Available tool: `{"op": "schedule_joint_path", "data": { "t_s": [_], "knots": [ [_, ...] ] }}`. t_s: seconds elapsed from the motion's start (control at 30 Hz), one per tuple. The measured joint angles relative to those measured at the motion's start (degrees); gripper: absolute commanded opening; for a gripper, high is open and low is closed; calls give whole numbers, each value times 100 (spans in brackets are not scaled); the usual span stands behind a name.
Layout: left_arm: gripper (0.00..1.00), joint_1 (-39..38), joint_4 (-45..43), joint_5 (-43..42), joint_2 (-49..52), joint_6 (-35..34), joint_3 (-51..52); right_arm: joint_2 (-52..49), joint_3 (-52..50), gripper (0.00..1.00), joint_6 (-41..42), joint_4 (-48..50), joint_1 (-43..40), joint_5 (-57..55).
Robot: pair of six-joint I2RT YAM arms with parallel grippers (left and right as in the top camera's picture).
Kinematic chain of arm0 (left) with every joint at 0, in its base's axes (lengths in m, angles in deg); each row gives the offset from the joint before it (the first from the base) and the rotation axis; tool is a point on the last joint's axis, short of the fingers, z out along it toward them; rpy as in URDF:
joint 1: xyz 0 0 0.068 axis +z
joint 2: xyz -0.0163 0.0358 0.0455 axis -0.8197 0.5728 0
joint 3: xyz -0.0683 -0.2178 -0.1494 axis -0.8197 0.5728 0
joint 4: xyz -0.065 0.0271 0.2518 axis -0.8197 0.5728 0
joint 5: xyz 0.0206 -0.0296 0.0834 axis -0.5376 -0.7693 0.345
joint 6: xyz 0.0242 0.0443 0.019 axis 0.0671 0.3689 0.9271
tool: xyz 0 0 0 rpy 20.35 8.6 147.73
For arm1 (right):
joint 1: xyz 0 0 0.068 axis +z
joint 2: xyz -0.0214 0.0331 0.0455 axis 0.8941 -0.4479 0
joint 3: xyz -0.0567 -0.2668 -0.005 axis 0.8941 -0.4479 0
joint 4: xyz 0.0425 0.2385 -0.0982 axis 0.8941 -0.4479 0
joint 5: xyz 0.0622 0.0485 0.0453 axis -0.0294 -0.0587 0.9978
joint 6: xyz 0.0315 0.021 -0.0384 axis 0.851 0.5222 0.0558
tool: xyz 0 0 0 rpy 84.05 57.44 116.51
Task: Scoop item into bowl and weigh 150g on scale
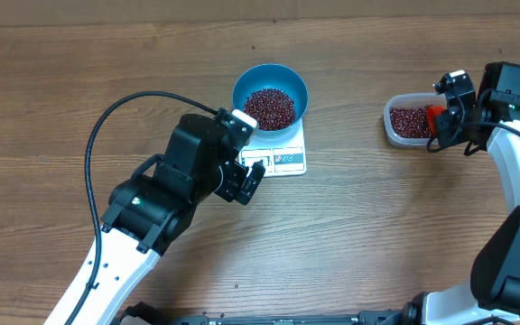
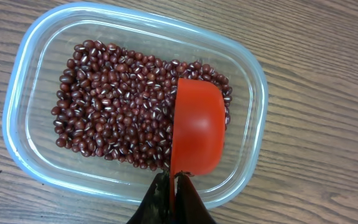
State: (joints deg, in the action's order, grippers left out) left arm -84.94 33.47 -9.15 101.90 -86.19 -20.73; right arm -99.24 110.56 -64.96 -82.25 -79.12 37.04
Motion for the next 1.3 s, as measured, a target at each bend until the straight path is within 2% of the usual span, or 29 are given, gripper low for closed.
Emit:
{"op": "schedule_joint_path", "data": {
  "t_s": [0.5, 0.97, 1.3],
  "knots": [
    [100, 0, 0, 0, 0, 0, 0, -291, 0, 4, 0, -94, 0, 210],
    [100, 0, 0, 0, 0, 0, 0, -376, 0, 4, 46, -240, -2, 1180],
    [99, 0, 0, 0, 0, 0, 0, -387, 0, 4, 977, -149, -4, 1497]
  ]
}}
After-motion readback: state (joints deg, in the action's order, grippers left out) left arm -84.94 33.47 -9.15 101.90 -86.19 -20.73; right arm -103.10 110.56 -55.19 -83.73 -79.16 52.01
